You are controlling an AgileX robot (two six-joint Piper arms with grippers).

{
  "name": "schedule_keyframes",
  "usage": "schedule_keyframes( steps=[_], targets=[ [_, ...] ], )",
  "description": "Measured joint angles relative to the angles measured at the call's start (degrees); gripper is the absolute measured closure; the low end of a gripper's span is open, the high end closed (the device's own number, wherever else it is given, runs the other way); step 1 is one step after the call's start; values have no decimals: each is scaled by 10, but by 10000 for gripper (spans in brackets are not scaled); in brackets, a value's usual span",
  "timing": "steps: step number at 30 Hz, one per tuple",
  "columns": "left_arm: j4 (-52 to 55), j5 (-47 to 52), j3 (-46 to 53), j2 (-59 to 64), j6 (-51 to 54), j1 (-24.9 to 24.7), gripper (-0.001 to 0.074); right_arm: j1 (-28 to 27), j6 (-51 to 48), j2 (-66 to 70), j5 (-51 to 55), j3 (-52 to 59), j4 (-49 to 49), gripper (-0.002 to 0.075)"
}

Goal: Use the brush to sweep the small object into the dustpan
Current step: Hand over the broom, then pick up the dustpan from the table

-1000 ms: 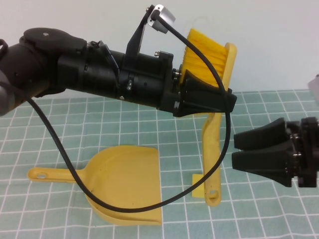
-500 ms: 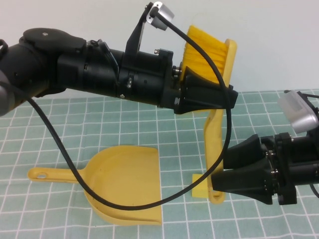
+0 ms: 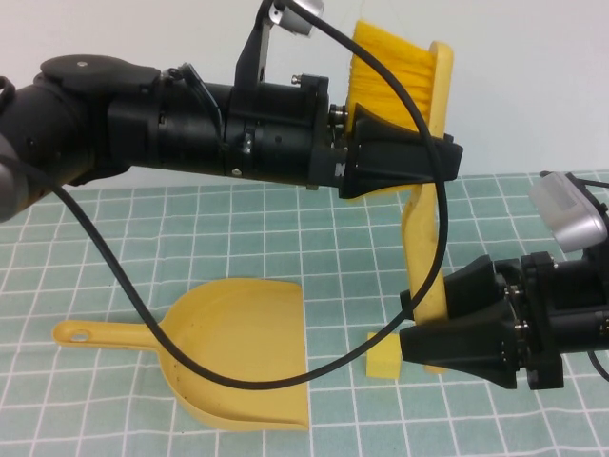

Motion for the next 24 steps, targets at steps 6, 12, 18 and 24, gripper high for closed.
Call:
schedule_keyframes(
  steps=[6,12,18,24],
  targets=[
    [6,2,0,0,-1,0,580,0,1,0,0,0,1,515],
    [1,4,0,0,-7,0,580,0,-11,0,5,0,-2,557],
    [109,3,-2,-2,-68,0,465,0,-1,1,-1,1,-8,558],
    [203,4,-1,-1,-132,0,197,0,17,-21,-17,-7,-5,559]
  ],
)
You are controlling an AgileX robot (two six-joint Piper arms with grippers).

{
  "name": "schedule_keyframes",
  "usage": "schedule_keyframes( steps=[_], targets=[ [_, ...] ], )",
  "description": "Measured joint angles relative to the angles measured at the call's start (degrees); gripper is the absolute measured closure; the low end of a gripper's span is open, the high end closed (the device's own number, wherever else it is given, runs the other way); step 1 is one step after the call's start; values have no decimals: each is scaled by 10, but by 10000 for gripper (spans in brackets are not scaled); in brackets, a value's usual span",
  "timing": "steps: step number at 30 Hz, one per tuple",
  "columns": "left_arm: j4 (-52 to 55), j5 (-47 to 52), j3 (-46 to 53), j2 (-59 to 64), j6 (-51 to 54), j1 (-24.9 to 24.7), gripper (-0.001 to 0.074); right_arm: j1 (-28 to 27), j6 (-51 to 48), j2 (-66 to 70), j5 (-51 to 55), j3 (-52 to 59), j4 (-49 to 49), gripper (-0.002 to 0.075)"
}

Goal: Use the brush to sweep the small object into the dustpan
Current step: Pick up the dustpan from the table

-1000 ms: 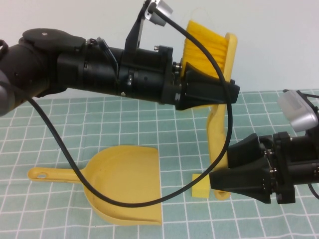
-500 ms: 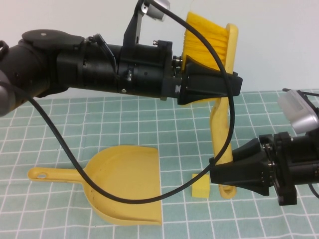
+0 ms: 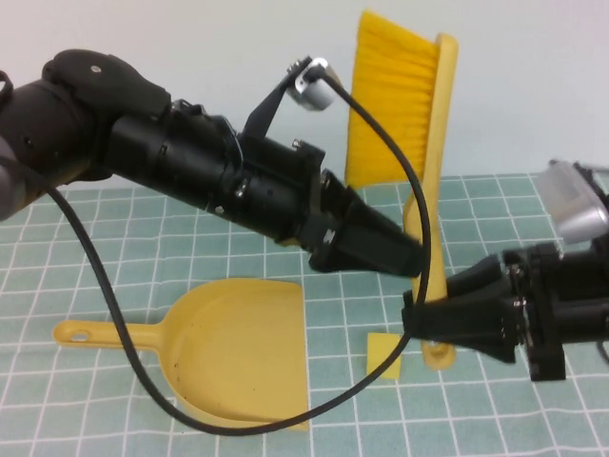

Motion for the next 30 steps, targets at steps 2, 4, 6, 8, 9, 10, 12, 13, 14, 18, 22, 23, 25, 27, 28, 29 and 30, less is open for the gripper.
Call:
schedule_keyframes(
  steps=[2,4,6,8,9,10,12,13,14,18,22,23,25,27,28,29,30],
  targets=[
    [22,0,0,-3,-6,0,196,0,25,-26,-40,-14,-25,559],
    [37,0,0,-8,-13,0,209,0,73,-55,-92,-38,-61,559],
    [52,0,0,-16,-16,0,218,0,138,-79,-136,-65,-111,559],
    [78,0,-5,-22,-27,0,222,0,221,-95,-166,-97,-180,559],
    [101,1,-12,-24,-36,0,223,0,271,-101,-171,-114,-224,559],
    [128,1,-19,-27,-45,0,224,0,326,-104,-172,-131,-273,559],
    [201,1,-32,-32,-66,0,226,0,437,-105,-162,-160,-370,559],
    [242,3,-40,-34,-76,0,227,0,489,-105,-153,-172,-417,559],
    [284,4,-47,-34,-88,0,227,0,529,-105,-146,-180,-452,559],
    [458,4,-54,-34,-127,0,227,0,683,-101,-99,-202,-573,559],
    [607,4,-54,-33,-148,1,233,1,743,-85,-20,-205,-589,559],
    [634,4,-54,-33,-148,1,238,2,749,-79,-6,-205,-589,559],
    [671,4,-54,-33,-148,8,246,5,760,-75,17,-203,-583,559],
    [678,4,-54,-33,-148,22,251,7,762,-74,27,-198,-576,559],
    [674,4,-54,-33,-148,32,251,7,763,-74,36,-197,-573,559],
    [664,4,-54,-33,-148,42,252,7,763,-74,40,-193,-572,559],
    [653,4,-53,-33,-143,51,253,7,763,-74,44,-189,-571,559]
  ],
)
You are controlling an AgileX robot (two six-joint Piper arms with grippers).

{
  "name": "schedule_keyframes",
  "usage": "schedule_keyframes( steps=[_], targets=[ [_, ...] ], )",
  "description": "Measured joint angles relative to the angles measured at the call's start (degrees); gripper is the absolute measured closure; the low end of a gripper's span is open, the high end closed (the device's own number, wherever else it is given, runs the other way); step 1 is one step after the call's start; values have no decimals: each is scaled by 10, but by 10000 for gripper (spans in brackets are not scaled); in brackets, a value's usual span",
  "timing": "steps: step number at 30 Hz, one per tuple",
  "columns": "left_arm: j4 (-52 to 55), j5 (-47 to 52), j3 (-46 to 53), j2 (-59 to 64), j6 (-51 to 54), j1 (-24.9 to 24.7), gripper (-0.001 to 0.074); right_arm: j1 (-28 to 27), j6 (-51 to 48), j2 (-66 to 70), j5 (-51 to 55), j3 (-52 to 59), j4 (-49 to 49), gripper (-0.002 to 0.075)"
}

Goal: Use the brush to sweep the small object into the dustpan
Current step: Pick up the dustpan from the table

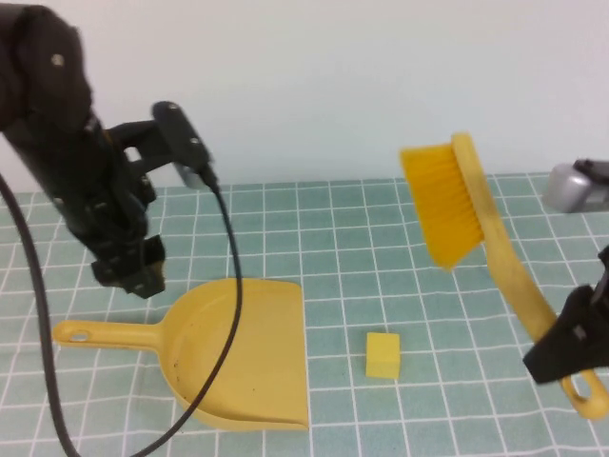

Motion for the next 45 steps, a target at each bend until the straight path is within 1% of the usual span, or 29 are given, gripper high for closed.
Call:
schedule_keyframes(
  steps=[6,8,11,14,21,29,34,40,45],
  targets=[
    [-18,-5,61,-1,25,44,255,2,0,0,4,39,0,559],
    [-18,-16,90,-4,54,46,255,2,-1,0,4,56,0,559],
    [0,-41,119,-17,126,45,255,4,-4,0,-7,79,1,559],
    [26,-62,122,-18,145,45,258,4,-9,0,-20,93,5,559],
    [32,-81,122,5,192,45,336,4,-24,0,-40,103,9,559],
    [42,-107,122,66,202,45,343,4,-35,0,-52,103,19,559],
    [56,-115,122,81,202,45,343,4,-37,0,-56,103,20,559],
    [56,-151,122,99,202,45,343,4,-37,0,-72,103,20,560],
    [56,-156,122,115,202,45,343,4,-37,0,-82,103,22,560]
  ],
)
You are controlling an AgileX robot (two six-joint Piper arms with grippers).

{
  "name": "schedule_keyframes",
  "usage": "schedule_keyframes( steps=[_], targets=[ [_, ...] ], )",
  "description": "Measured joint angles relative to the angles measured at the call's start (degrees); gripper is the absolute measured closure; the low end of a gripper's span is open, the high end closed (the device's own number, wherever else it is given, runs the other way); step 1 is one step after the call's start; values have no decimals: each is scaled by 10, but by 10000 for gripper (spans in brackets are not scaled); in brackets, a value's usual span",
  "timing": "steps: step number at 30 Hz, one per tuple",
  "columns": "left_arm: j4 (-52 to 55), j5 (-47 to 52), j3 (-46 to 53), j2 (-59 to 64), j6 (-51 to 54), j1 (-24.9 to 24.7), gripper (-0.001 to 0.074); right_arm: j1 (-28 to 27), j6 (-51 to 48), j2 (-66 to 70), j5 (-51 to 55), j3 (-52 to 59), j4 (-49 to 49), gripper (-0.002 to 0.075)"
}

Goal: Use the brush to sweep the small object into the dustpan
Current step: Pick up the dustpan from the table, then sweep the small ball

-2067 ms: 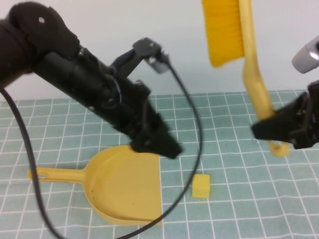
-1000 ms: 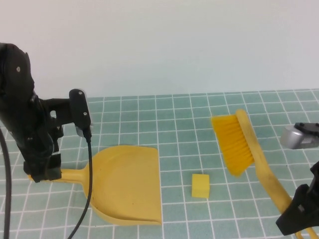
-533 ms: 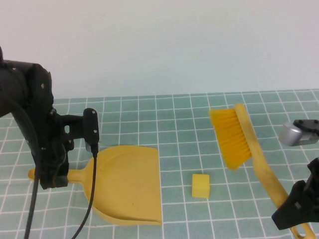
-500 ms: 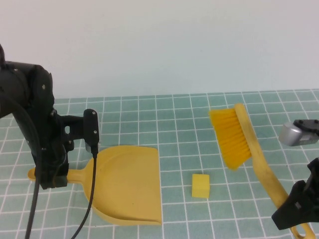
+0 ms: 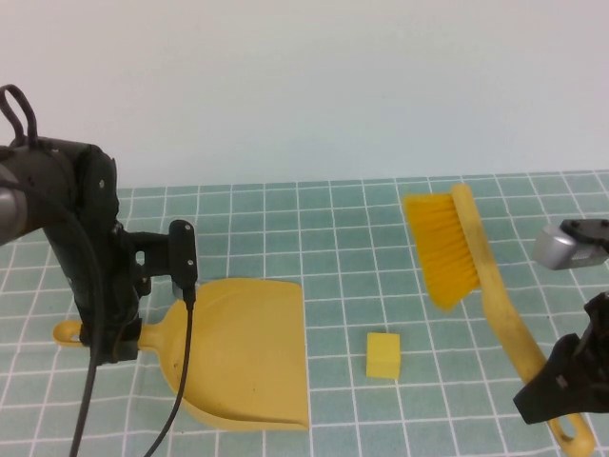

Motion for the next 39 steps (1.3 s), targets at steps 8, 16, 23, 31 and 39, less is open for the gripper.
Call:
schedule_keyframes(
  steps=[8,16,23,31,39],
  targets=[
    [-7,-3,0,10,-2,0,367,0,-2,0,-16,0,0,560],
    [-49,10,0,10,-3,0,500,0,-2,23,-24,0,0,560],
    [-49,25,0,10,-3,0,517,0,25,54,-19,0,-24,560],
    [-38,41,0,-2,-22,-17,517,33,196,55,8,0,-206,560],
    [55,86,-35,-18,-93,-96,517,155,339,61,-9,0,-294,560]
  ],
)
